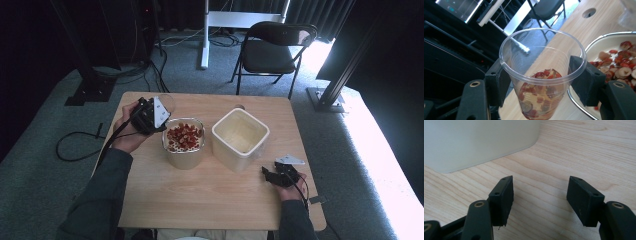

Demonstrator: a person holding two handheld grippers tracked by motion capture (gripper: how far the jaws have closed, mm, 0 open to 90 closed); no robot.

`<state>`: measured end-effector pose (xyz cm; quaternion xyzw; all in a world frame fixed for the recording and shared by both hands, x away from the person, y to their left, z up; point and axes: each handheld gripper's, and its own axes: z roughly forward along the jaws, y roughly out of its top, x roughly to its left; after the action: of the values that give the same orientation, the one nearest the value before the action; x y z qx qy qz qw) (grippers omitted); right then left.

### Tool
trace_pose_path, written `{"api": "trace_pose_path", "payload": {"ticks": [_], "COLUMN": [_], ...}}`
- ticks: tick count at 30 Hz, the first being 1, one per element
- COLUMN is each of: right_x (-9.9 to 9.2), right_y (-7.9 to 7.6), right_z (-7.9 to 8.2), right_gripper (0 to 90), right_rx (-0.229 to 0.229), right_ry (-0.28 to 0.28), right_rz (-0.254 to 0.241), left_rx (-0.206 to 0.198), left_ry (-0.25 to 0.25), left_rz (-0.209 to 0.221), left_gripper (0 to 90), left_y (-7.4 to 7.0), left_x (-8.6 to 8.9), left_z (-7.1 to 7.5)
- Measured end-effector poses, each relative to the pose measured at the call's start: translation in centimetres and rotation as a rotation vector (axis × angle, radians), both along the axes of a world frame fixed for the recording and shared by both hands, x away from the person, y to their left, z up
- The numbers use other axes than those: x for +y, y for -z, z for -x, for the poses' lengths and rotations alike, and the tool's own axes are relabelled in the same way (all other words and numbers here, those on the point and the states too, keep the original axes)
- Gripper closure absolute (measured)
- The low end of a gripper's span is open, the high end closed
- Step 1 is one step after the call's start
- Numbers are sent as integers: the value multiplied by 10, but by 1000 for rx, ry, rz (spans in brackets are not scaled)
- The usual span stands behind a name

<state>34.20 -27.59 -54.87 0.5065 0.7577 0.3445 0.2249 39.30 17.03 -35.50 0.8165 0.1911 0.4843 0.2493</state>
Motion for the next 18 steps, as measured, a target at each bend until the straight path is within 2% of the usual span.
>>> {"api": "trace_pose_path", "payload": {"ticks": [2, 3, 4, 8, 18], "right_x": [0, 0, 0, 0, 0], "right_y": [0, 0, 0, 0, 0], "right_z": [0, 0, 0, 0, 0], "right_gripper": [377, 377, 377, 377, 377], "right_rx": [-1, 0, 0, 1, -1], "right_ry": [-1, -1, -1, -1, -1], "right_rz": [0, 0, 0, 1, 1], "left_rx": [-15, -33, -33, -54, -110], "left_ry": [-3, -4, -4, -5, -17], "left_rz": [-37, -70, -70, -133, -336], "left_gripper": [369, 369, 369, 370, 372], "left_y": [1, 1, 1, 3, 10], "left_x": [-3, -6, -6, -9, -16], "left_z": [1, 2, 2, 4, 7]}}
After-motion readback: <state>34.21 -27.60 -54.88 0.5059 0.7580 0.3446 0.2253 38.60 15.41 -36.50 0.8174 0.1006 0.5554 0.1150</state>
